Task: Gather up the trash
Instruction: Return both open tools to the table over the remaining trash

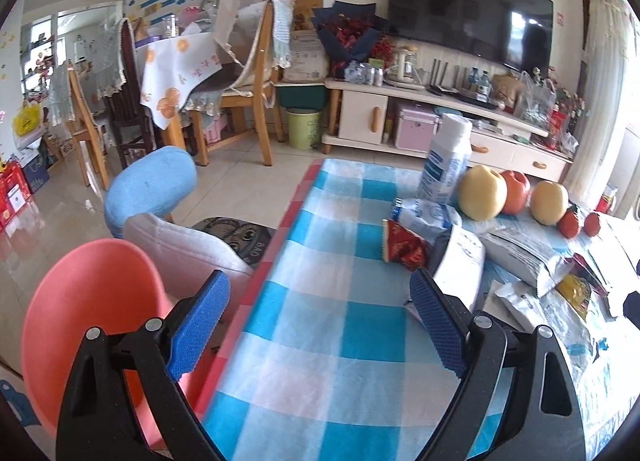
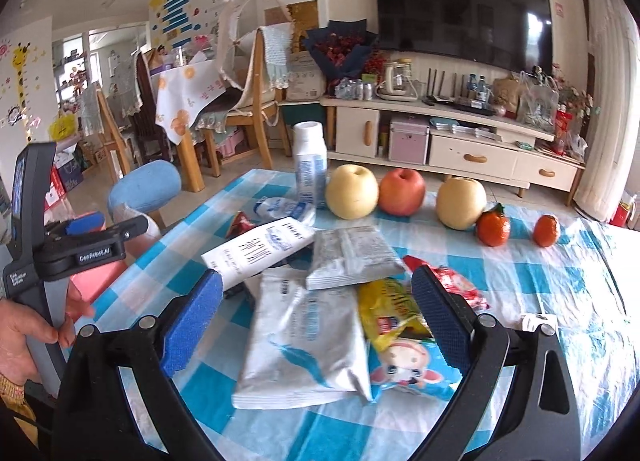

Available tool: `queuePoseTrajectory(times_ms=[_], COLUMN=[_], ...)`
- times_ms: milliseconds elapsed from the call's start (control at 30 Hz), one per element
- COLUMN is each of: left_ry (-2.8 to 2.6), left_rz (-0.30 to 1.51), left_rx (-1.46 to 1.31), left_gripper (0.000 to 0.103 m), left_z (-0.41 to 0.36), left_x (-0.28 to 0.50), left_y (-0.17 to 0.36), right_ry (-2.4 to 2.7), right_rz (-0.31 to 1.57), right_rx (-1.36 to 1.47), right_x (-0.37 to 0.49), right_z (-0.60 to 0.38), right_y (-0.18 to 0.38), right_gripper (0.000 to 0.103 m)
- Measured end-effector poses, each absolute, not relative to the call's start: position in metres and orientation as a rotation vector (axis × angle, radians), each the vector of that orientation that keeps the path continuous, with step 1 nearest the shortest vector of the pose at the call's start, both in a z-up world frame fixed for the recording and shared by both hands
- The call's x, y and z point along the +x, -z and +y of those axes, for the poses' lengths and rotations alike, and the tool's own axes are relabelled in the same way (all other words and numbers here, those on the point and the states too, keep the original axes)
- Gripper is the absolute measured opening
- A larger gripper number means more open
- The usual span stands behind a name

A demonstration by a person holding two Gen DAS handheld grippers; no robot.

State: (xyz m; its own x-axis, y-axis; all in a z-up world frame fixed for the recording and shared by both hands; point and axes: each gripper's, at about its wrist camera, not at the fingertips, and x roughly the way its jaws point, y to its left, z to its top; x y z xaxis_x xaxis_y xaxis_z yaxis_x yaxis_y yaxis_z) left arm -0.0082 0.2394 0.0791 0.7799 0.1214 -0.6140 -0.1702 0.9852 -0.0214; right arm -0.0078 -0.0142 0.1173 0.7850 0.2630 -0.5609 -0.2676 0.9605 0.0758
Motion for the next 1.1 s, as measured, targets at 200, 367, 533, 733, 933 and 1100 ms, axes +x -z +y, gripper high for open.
queuePoseTrajectory(times_ms=[200,367,533,733,933,1100], left_ry=[-0.079,-0.023,0.113,0.273,0.380,0.403], left_rz=[0.674,0.690,0.725,0.833,0.891,0.940], left_rx=[0.042,0.065,-0.085,-0.245,-0.397,-0.491], left_gripper=[0.091,0.091,0.091,0.091,0.091,0.091], left_z=[0.200,0.177,0.166,0.142,0.124,0.115], left_x=[0.005,0.012,0.012,0.009,0.010,0.017], left_y=[-0.073,-0.071,-0.073,-0.054,-0.038,-0.022], right_ry=[-0.259,-0.229,-0.197,-0.183,-0.251,-0.306], right_rz=[0.631,0.657,0.677,0.707,0.785,0.818], right_rx=[0.040,0.065,0.072,0.049,0.065,0.080], right_x=[-0.001,0.004,0.009,0.013,0.022,0.029], right_z=[-0.054,-0.083,-0.107,-0.127,-0.132,-0.127], right_y=[-0.116,-0.112,-0.109,-0.101,-0.085,-0.077], right_gripper=[0.096,0.096,0.096,0.096,0.096,0.096])
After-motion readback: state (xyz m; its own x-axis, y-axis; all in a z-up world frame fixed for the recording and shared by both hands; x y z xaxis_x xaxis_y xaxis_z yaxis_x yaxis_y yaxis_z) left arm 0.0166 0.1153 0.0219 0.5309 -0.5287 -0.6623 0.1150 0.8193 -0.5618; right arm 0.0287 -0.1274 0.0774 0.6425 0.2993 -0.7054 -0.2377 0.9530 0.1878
